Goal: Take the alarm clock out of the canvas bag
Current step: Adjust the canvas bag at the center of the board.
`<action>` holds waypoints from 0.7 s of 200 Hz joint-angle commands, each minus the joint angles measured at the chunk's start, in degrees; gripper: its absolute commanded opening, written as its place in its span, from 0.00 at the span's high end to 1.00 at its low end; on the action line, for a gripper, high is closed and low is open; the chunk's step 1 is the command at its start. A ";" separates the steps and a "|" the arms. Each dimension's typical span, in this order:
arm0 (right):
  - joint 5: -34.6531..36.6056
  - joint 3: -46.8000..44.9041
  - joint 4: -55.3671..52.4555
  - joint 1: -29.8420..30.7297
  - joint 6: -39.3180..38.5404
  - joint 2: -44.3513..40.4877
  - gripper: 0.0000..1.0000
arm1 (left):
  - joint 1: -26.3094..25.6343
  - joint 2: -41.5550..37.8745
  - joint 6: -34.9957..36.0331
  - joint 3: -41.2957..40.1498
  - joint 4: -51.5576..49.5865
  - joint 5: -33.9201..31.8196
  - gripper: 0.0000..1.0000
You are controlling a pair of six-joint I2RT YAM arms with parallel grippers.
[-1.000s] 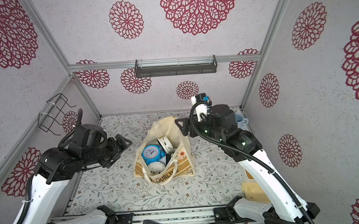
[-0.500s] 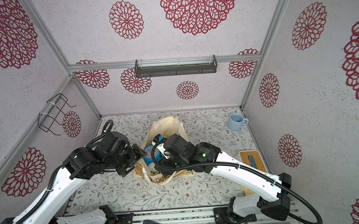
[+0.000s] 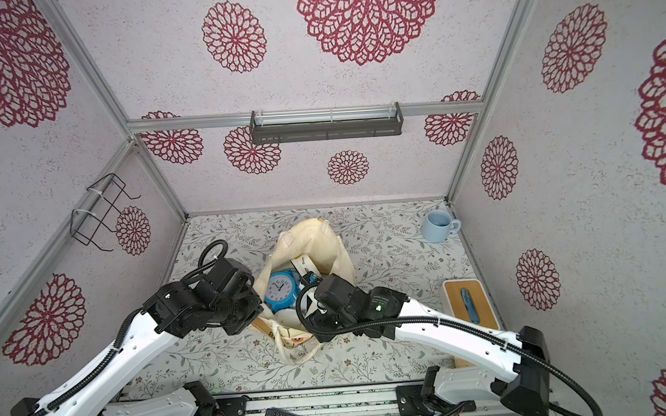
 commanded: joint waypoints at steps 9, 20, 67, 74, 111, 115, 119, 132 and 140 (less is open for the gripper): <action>5.00 -3.78 -3.58 0.00 5.13 4.50 0.35 | 3.02 -3.96 -0.54 -4.18 -9.95 -9.60 1.00; 6.72 -3.63 -3.59 -0.09 6.26 6.51 0.33 | 3.36 -4.67 0.83 -5.33 -10.11 -10.26 1.00; 8.23 4.48 -4.43 -1.93 5.63 13.26 0.27 | 3.43 -2.56 5.46 -6.61 -12.47 -12.48 1.00; 7.85 6.84 -4.19 -2.35 4.72 13.66 0.26 | 3.43 -2.34 5.93 -6.40 -12.82 -13.40 1.00; 7.49 20.59 -4.88 -5.52 3.28 15.84 0.26 | 3.52 -1.85 7.86 -4.12 -13.76 -17.94 1.00; 8.00 22.24 -5.30 -5.78 3.18 16.18 0.26 | 3.48 -1.89 8.09 -4.02 -13.63 -18.29 1.00; 8.69 23.88 -5.66 -5.99 3.14 16.62 0.26 | 3.41 -1.85 8.22 -4.01 -13.35 -18.57 1.00; 11.24 29.00 -7.29 -6.73 2.58 18.66 0.25 | 3.45 -2.07 8.53 -4.16 -11.95 -19.37 1.00; 12.79 31.93 -8.53 -7.36 2.40 20.45 0.24 | 3.46 -2.19 8.67 -4.34 -10.84 -19.74 1.00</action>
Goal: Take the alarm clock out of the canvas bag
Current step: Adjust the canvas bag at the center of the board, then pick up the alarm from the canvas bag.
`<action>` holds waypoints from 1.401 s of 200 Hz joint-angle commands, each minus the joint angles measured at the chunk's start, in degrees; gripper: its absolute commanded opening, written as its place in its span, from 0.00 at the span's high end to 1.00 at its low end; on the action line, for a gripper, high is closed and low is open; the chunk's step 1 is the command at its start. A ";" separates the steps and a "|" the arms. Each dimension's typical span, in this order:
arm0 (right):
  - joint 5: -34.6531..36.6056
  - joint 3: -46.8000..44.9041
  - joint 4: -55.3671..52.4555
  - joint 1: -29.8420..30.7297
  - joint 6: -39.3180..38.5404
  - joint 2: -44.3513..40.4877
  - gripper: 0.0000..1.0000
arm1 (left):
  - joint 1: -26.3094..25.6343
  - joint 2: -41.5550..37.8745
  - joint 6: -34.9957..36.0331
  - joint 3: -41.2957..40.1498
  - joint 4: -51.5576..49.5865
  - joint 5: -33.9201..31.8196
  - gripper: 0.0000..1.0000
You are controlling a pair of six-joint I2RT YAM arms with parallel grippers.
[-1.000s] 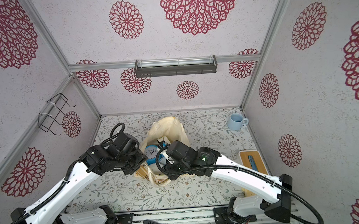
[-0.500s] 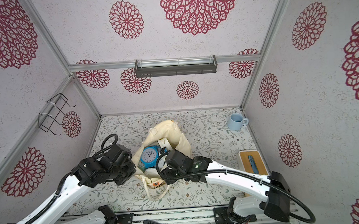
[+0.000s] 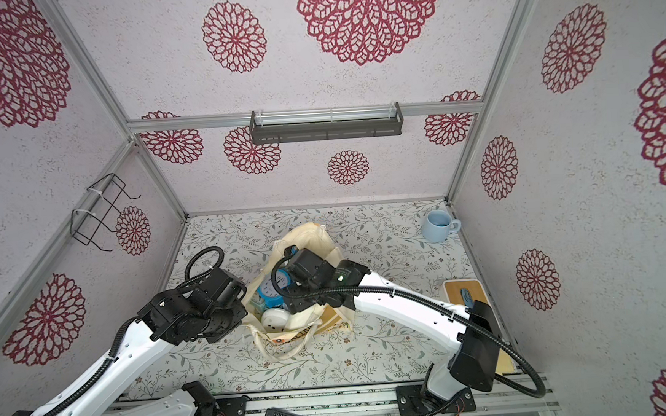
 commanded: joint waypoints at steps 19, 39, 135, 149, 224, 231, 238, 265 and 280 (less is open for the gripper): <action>10.60 15.09 -8.11 -4.62 -1.29 7.31 0.23 | 1.36 -0.02 1.35 -0.97 -1.46 -8.83 1.00; 11.01 20.83 -11.62 -6.66 -0.65 12.50 0.21 | 1.57 0.27 1.79 -1.02 0.91 -8.97 1.00; 12.24 17.27 -12.67 -7.27 0.60 20.75 0.06 | 2.59 2.79 4.56 0.03 6.00 -8.18 1.00; 11.66 15.77 -11.96 -7.44 0.86 21.12 0.06 | 2.68 3.30 5.09 0.68 6.01 -8.26 1.00; 8.55 11.10 -6.72 -7.89 0.49 20.37 0.28 | 2.76 4.02 5.64 1.43 6.47 -9.00 1.00; 8.77 11.13 -6.53 -7.90 0.29 20.02 0.30 | 2.76 4.14 5.83 1.77 6.45 -9.33 1.00; 9.07 11.17 -6.38 -7.84 0.05 19.60 0.34 | 2.76 4.22 6.16 2.23 6.46 -9.75 1.00; 10.45 11.59 -5.66 -7.57 -1.62 17.74 0.49 | 2.76 5.10 7.55 4.42 5.73 -11.87 1.00; 11.46 12.29 -5.33 -7.31 -2.83 16.60 0.51 | 2.76 5.73 8.73 5.88 5.24 -13.23 1.00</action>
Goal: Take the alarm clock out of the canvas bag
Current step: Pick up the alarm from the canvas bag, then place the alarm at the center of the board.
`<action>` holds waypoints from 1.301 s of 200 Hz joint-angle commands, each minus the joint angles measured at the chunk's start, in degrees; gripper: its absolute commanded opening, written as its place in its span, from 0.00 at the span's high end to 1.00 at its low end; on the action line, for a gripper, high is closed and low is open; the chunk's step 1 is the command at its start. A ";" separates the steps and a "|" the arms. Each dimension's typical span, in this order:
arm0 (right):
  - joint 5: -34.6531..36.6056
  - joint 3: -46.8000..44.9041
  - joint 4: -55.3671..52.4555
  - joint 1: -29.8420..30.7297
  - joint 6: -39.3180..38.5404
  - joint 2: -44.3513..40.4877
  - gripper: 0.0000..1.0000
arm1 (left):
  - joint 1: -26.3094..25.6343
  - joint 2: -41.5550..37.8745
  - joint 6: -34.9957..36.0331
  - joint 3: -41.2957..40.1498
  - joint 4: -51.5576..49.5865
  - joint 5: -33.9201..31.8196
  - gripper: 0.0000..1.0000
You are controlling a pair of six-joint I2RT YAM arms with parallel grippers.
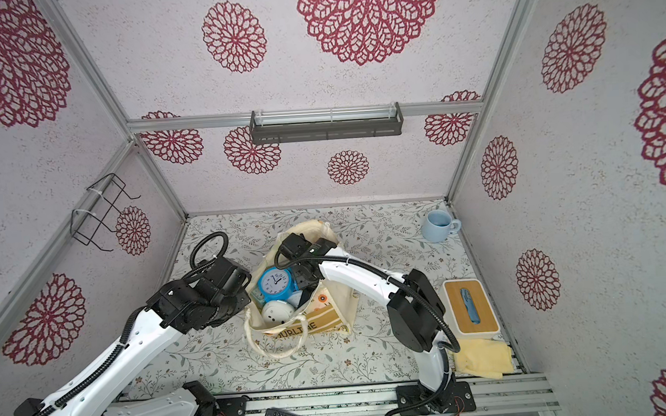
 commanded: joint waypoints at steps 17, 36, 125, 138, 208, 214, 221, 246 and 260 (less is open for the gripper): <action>3.22 4.05 1.24 0.73 -4.16 -6.03 0.53 | 1.04 1.93 4.35 4.36 -1.37 -8.68 1.00; 3.37 8.23 0.09 0.79 -6.70 -6.82 0.56 | 0.99 2.95 6.30 7.10 -3.79 -12.38 1.00; 1.25 22.47 2.23 1.24 -23.50 -12.13 0.58 | 14.40 1.23 18.85 12.17 -2.03 -17.72 1.00; 3.42 24.94 2.62 1.25 -25.82 -12.54 0.58 | 16.09 0.91 19.45 11.49 -1.13 -17.98 1.00; 22.09 25.78 2.05 -4.42 -33.44 -13.42 0.58 | 18.00 0.17 22.22 15.49 -1.25 -11.33 0.37; 22.85 24.95 1.81 -5.53 -33.00 -13.64 0.58 | 17.90 0.16 22.42 16.48 -2.05 -11.06 0.34; 23.51 23.45 1.72 -6.87 -32.47 -14.02 0.58 | 17.87 0.16 22.48 17.59 -2.90 -10.72 0.32; 25.14 16.09 2.38 -11.33 -30.12 -15.08 0.57 | 16.92 0.40 23.17 21.55 -3.30 -8.17 0.29; 24.86 11.46 4.16 -13.11 -29.17 -15.40 0.57 | 14.82 1.39 24.68 23.71 -1.51 -6.26 0.29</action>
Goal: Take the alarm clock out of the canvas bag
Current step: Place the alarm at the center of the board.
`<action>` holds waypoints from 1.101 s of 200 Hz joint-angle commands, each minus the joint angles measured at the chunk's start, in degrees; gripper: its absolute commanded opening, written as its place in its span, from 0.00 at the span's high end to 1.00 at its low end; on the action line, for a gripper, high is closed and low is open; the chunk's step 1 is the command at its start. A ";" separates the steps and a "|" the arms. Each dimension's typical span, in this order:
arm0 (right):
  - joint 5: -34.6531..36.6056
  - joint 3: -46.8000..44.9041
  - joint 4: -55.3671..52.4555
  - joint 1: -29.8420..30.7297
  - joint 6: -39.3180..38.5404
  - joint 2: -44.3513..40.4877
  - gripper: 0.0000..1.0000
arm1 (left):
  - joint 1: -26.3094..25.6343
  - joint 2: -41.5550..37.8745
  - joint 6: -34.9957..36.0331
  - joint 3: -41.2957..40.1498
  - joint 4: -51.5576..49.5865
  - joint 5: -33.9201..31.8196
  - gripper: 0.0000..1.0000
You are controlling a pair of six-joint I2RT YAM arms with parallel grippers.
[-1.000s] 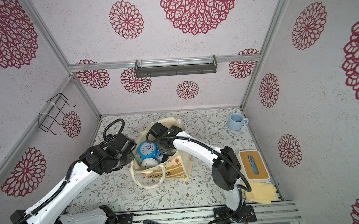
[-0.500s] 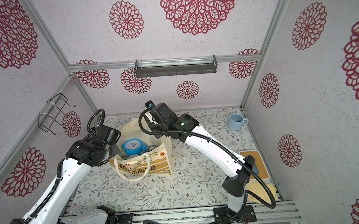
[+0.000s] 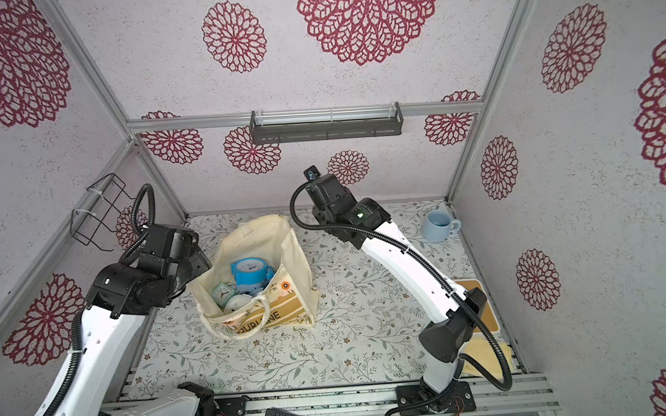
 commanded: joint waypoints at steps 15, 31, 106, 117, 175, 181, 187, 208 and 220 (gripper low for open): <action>3.60 -8.24 5.68 -4.52 3.31 -3.48 0.57 | -5.93 2.35 3.66 6.15 2.19 2.50 0.29; 2.07 -9.85 5.92 -6.47 5.66 -1.60 0.57 | -9.58 4.75 5.52 7.71 3.71 1.77 0.29; 1.66 -9.67 5.18 -10.32 11.62 13.55 0.53 | -18.61 10.76 5.04 6.49 7.05 6.97 0.28; 1.62 -9.06 5.10 -10.35 11.89 15.39 0.53 | -19.96 10.43 5.54 6.21 8.64 8.42 0.28; 3.37 -7.43 4.31 -10.36 13.43 22.16 0.50 | -25.50 13.33 15.14 9.60 13.83 14.45 0.26; 3.40 -7.36 4.11 -10.32 13.77 22.70 0.48 | -26.02 14.11 16.06 10.17 13.84 14.32 0.26; 3.38 -7.30 3.81 -10.28 14.06 23.15 0.47 | -26.56 15.00 16.91 10.71 13.88 14.23 0.26; 2.86 -7.40 3.49 -10.26 14.77 24.39 0.45 | -28.63 18.06 19.72 12.47 13.95 13.15 0.26; 2.34 -7.41 3.49 -10.28 15.07 24.81 0.43 | -29.92 19.67 21.12 13.81 13.63 11.81 0.26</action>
